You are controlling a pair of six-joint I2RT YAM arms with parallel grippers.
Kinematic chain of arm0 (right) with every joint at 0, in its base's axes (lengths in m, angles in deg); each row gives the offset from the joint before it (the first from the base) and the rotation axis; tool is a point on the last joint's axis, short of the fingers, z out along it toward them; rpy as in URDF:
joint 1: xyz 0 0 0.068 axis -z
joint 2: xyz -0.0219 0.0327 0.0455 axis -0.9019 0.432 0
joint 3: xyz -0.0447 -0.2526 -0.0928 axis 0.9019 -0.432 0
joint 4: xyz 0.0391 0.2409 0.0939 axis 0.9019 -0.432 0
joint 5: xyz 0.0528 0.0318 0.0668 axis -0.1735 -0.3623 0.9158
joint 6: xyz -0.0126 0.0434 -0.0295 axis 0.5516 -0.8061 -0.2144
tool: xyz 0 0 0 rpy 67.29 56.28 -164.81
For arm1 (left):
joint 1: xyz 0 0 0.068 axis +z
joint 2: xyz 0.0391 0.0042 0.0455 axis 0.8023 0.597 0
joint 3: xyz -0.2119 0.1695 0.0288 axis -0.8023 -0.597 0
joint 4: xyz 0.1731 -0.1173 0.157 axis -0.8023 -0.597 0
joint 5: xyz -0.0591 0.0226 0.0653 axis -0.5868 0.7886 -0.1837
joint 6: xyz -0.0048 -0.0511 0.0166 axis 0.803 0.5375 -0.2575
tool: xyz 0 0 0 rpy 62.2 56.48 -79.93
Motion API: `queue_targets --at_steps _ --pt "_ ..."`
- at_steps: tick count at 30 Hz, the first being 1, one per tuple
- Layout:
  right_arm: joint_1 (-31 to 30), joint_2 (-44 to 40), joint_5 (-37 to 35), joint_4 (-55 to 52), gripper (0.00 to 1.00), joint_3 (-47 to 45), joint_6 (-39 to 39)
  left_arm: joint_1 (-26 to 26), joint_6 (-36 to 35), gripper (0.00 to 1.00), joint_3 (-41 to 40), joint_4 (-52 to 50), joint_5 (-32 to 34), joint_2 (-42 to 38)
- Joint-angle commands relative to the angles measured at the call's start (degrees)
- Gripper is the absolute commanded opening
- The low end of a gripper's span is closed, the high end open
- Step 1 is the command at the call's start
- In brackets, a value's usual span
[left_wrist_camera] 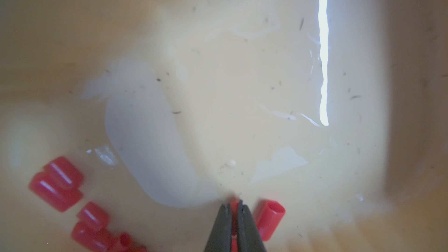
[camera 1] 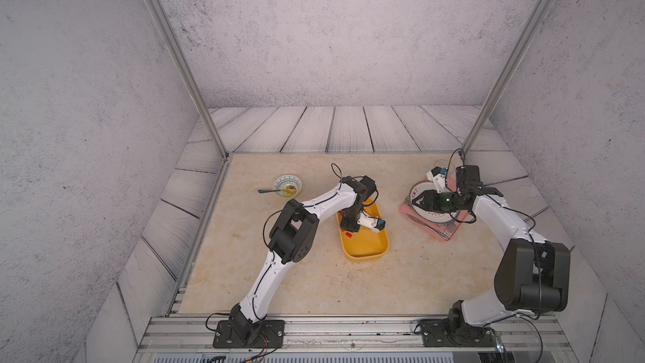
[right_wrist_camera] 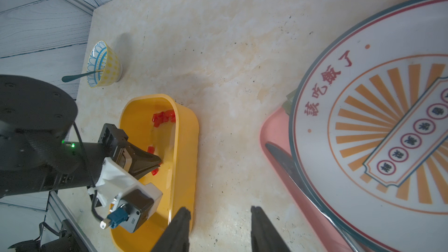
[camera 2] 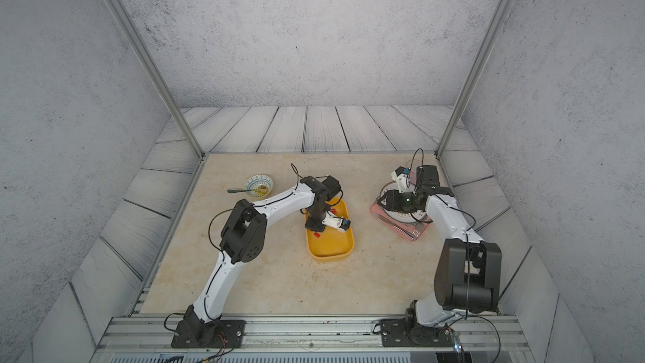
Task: Take the screw protection sleeves out of the storage box
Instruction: Pick up the screw protection sleeve from the storage box, then place the screw protection sleeve at the center of the board.
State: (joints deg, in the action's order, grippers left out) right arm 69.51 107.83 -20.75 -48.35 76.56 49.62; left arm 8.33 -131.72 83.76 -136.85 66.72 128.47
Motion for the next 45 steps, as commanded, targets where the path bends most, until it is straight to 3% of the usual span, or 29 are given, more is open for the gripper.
queue_targets --at_steps 1,8,12,17,25,32,40,45 --pt "0.3 0.5 0.9 -0.9 0.45 0.4 0.6 0.7 4.4 0.09 2.0 -0.6 -4.9 -5.0" --pt "0.4 -0.1 2.4 -1.0 0.45 0.5 1.8 6.1 13.8 0.09 -1.6 -2.7 -11.8 -13.8" --pt "0.4 -0.4 9.6 -3.7 0.49 1.3 7.5 13.0 20.1 0.09 -11.3 1.9 -13.7 -21.1" --pt "-2.1 -0.2 14.6 -10.4 0.56 3.1 15.3 19.5 23.7 0.1 -22.0 9.4 -10.5 -25.2" --pt "-20.4 -7.8 -5.0 -8.7 0.63 -3.0 25.2 23.1 26.6 0.11 -26.3 13.8 -7.2 -21.0" --pt "-29.4 -7.0 -13.3 -4.8 0.72 -4.0 27.0 23.0 27.2 0.11 -23.5 14.0 -5.4 -16.0" --pt "-34.3 -4.2 -16.6 -3.4 0.75 -2.5 24.3 22.4 26.8 0.13 -21.0 14.0 -3.5 -11.5" --pt "-35.0 -3.2 -17.3 -3.2 0.76 -2.4 24.1 22.3 26.4 0.31 -21.1 14.1 -2.5 -11.2"
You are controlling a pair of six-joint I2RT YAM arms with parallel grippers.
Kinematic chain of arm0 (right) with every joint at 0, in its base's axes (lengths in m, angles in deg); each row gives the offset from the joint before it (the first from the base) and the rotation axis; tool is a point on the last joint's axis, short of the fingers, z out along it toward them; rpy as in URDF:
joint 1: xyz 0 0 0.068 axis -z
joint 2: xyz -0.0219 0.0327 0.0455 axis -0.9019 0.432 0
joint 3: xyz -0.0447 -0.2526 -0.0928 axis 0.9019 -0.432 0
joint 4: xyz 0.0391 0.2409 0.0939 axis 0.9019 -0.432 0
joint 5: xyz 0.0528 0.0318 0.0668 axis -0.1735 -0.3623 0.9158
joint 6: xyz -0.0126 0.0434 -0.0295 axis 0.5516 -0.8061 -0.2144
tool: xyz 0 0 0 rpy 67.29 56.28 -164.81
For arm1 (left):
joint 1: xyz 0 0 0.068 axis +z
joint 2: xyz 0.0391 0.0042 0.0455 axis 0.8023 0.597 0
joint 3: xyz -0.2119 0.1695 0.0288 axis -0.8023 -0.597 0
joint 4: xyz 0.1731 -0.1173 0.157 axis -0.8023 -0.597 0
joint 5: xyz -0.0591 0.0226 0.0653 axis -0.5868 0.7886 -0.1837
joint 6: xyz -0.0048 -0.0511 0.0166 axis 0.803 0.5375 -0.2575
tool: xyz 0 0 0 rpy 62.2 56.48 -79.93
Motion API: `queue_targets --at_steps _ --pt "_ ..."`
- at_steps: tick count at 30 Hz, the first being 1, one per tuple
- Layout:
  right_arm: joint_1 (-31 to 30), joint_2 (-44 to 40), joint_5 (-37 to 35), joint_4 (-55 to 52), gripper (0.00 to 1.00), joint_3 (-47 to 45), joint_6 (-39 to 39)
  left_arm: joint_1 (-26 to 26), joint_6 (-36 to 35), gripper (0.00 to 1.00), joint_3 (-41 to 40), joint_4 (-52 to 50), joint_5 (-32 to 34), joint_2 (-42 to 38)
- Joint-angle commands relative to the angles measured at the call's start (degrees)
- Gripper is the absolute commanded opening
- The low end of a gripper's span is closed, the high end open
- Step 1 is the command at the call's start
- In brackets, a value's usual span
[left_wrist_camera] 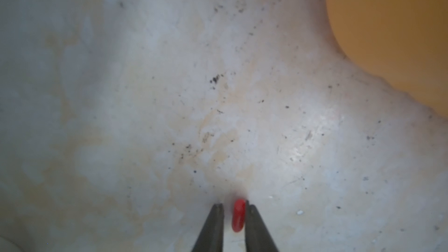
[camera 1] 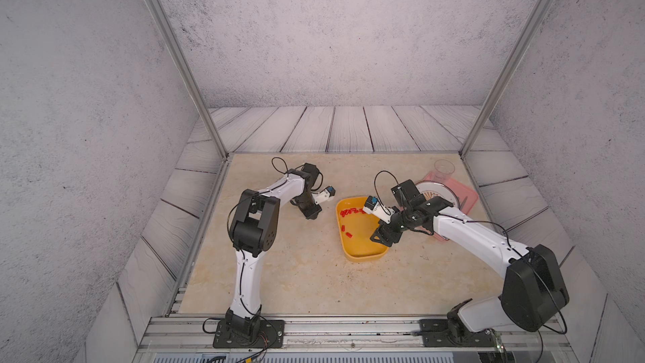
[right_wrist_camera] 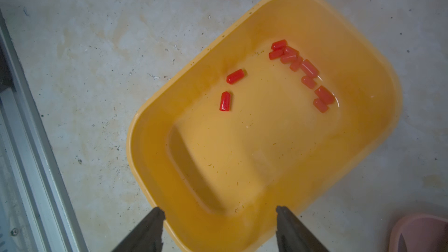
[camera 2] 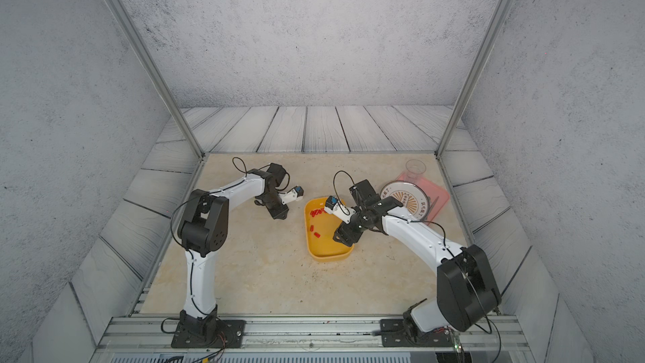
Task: Take the screw protection sleeves out of the storage box
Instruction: Place the screw protection sleeve at the center of the board.
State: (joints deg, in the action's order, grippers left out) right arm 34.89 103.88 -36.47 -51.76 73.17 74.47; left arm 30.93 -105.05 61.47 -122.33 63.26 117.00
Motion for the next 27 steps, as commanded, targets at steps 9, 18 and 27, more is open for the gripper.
queue_targets --at_steps 9,18,27 --pt "-0.3 -0.3 -2.8 -0.5 0.76 1.6 -1.2 -0.9 0.4 0.6 2.3 -3.4 -1.5 -4.4" --pt "0.1 -4.3 0.2 14.5 0.75 -5.4 -4.0 -2.3 -3.1 0.64 0.3 -8.1 -11.7 -9.8" --pt "1.0 -3.7 4.0 26.2 0.75 -8.4 -8.1 -8.1 -11.4 0.61 -1.9 -9.9 -17.2 -13.3"
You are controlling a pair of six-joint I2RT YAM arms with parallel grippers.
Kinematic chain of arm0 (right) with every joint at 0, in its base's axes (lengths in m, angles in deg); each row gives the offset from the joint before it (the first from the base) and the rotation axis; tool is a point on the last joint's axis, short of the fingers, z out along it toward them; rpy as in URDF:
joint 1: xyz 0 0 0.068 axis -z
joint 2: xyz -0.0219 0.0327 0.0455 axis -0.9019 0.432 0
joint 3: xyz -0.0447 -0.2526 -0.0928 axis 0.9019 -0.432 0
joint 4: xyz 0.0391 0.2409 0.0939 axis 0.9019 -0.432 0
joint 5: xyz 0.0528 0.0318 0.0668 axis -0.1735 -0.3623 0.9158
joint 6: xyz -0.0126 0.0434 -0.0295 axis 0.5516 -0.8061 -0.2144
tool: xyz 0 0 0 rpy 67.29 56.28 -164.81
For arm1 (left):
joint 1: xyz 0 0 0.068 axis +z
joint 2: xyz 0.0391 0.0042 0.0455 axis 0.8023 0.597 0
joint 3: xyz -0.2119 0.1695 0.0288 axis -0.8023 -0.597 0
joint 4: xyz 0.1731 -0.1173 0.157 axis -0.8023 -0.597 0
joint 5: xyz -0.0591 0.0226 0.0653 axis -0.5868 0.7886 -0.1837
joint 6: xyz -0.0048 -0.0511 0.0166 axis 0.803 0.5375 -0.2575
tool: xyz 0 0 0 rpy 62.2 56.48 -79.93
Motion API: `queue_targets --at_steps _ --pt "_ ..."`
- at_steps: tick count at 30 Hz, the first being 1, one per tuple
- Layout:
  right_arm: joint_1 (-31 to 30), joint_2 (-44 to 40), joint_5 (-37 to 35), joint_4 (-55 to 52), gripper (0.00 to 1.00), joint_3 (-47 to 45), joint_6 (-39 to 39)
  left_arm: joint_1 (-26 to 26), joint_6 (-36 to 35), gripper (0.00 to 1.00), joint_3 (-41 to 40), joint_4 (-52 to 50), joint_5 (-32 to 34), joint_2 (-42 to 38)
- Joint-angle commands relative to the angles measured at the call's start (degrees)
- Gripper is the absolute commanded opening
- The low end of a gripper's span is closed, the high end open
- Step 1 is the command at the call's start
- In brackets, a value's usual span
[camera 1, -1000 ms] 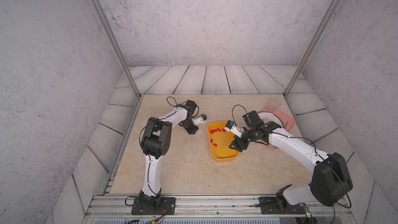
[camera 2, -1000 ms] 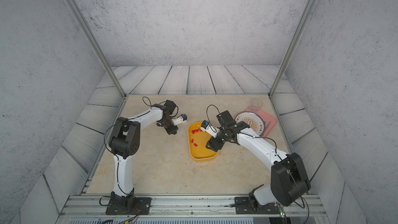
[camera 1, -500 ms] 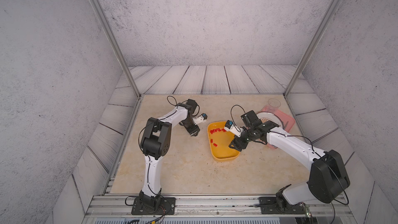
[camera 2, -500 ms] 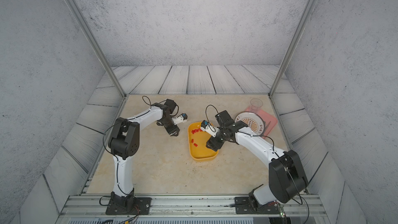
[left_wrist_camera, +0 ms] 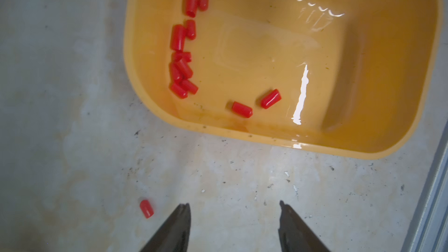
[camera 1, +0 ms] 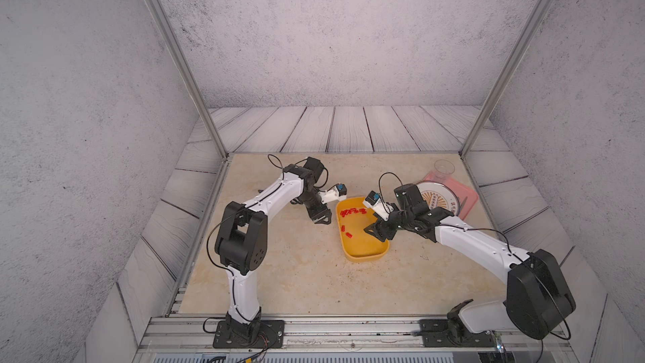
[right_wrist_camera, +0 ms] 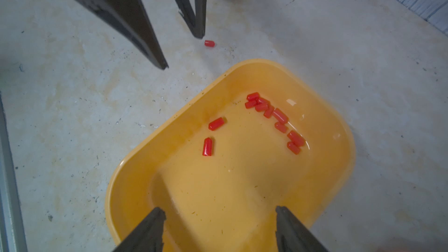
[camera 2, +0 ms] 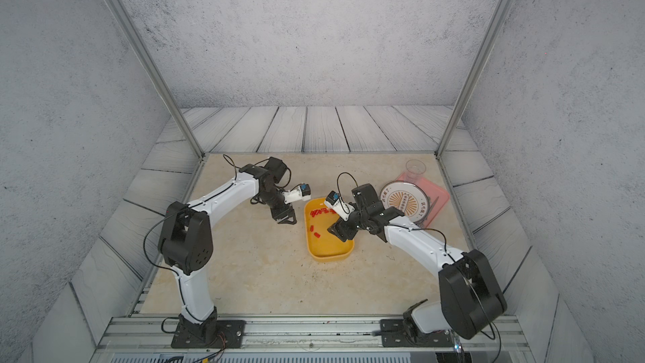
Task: Take the screw protection sleeves out of the storage box
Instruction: Pick up the screw protection sleeve from the storage box.
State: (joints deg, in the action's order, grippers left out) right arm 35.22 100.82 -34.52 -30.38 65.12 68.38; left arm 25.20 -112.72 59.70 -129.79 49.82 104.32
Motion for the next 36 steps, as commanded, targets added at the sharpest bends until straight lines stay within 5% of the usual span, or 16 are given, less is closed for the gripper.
queue_targets --at_steps 1,7,15,36 --pt "1.5 -1.1 2.7 4.7 0.75 -0.7 -2.1 -3.0 -4.2 0.61 0.5 -2.7 -4.2 -0.2" --pt "10.4 -4.4 7.6 0.3 0.75 -0.5 -3.1 -6.1 -9.0 0.58 7.3 -6.3 -6.6 4.0" --pt "19.3 -7.1 11.4 -3.8 0.75 -0.1 -2.3 -11.5 -20.5 0.49 13.1 -9.7 4.5 10.9" --pt "20.0 -7.6 14.5 -5.3 0.75 -0.4 3.2 -16.1 -28.2 0.33 21.6 -9.4 15.5 22.2"
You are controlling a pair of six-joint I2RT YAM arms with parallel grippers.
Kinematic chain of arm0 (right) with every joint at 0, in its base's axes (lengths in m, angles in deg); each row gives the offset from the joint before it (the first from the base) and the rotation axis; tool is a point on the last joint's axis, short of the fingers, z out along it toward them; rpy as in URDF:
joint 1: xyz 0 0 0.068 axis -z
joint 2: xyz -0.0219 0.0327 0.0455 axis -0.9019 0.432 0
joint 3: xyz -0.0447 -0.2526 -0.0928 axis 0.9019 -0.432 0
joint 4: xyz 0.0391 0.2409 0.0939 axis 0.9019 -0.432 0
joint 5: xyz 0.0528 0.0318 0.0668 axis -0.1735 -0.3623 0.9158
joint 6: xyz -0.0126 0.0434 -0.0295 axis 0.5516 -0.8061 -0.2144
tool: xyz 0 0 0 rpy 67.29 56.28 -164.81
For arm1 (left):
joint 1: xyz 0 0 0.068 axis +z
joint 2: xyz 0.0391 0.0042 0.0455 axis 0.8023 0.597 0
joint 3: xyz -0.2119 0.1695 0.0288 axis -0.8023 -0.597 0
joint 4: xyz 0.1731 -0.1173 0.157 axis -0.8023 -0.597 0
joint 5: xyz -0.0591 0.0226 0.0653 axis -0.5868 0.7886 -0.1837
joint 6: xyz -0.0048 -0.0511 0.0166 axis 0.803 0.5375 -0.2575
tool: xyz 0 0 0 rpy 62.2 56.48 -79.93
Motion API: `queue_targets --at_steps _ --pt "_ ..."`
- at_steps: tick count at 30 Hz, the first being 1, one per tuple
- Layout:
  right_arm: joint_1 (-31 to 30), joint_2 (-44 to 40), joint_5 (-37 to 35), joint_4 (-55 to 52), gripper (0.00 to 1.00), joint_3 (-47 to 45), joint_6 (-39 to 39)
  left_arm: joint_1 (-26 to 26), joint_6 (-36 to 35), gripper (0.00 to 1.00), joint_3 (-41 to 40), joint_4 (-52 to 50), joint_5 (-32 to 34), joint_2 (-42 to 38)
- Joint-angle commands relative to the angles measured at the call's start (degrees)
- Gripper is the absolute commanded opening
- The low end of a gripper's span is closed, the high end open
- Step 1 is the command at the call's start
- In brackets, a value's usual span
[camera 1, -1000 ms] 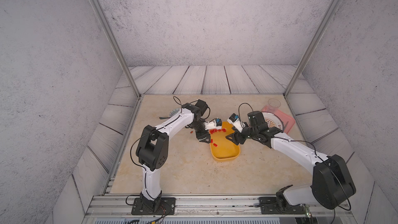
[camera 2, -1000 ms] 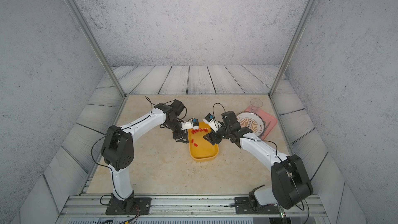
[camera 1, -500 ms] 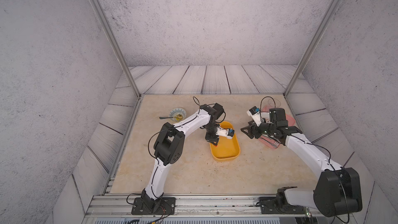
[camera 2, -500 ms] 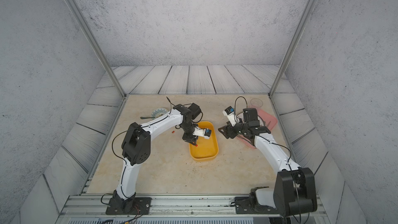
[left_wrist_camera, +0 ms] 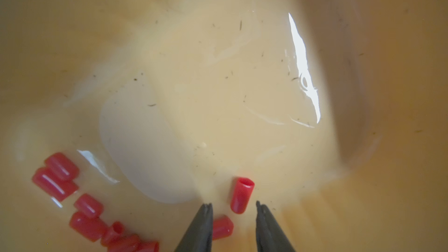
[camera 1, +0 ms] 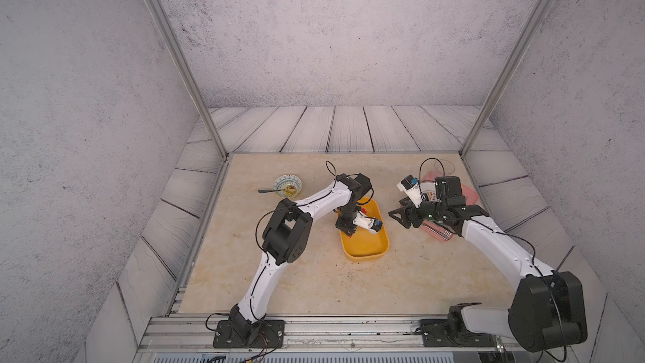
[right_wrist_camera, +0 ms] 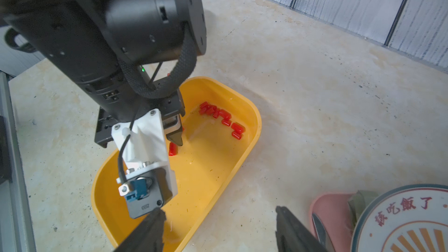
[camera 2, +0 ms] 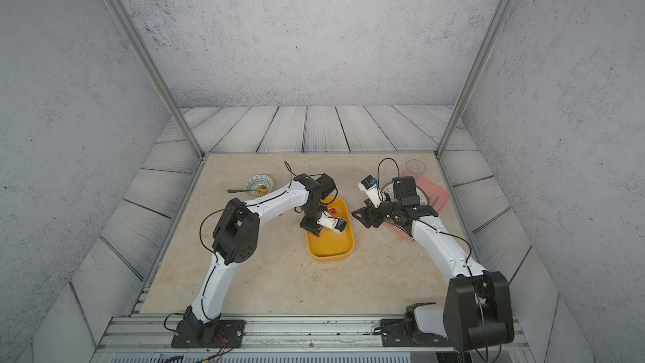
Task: Take the screw protection sleeves out of the storage box
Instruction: Pick up the screw protection sleeve from the storage box.
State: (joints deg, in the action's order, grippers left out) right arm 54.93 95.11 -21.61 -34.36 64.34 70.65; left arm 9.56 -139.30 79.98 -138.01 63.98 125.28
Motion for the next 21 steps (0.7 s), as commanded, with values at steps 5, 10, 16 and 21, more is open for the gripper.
queue_targets --at_steps 5,10,16,21 --pt "0.4 -1.9 1.8 -1.7 0.74 0.5 0.8 -0.5 -2.6 0.3 2.8 -1.7 3.2 2.8" --pt "0.7 -2.0 1.9 -2.0 0.74 0.6 0.8 -0.5 -2.8 0.3 4.0 -2.9 2.8 3.9" --pt "1.0 -2.1 2.1 -2.0 0.74 0.5 0.8 -0.5 -3.0 0.32 5.1 -4.7 3.1 5.0" --pt "1.2 -2.0 2.4 -2.2 0.74 0.5 0.9 -0.4 -2.6 0.32 7.3 -6.8 2.0 5.5"
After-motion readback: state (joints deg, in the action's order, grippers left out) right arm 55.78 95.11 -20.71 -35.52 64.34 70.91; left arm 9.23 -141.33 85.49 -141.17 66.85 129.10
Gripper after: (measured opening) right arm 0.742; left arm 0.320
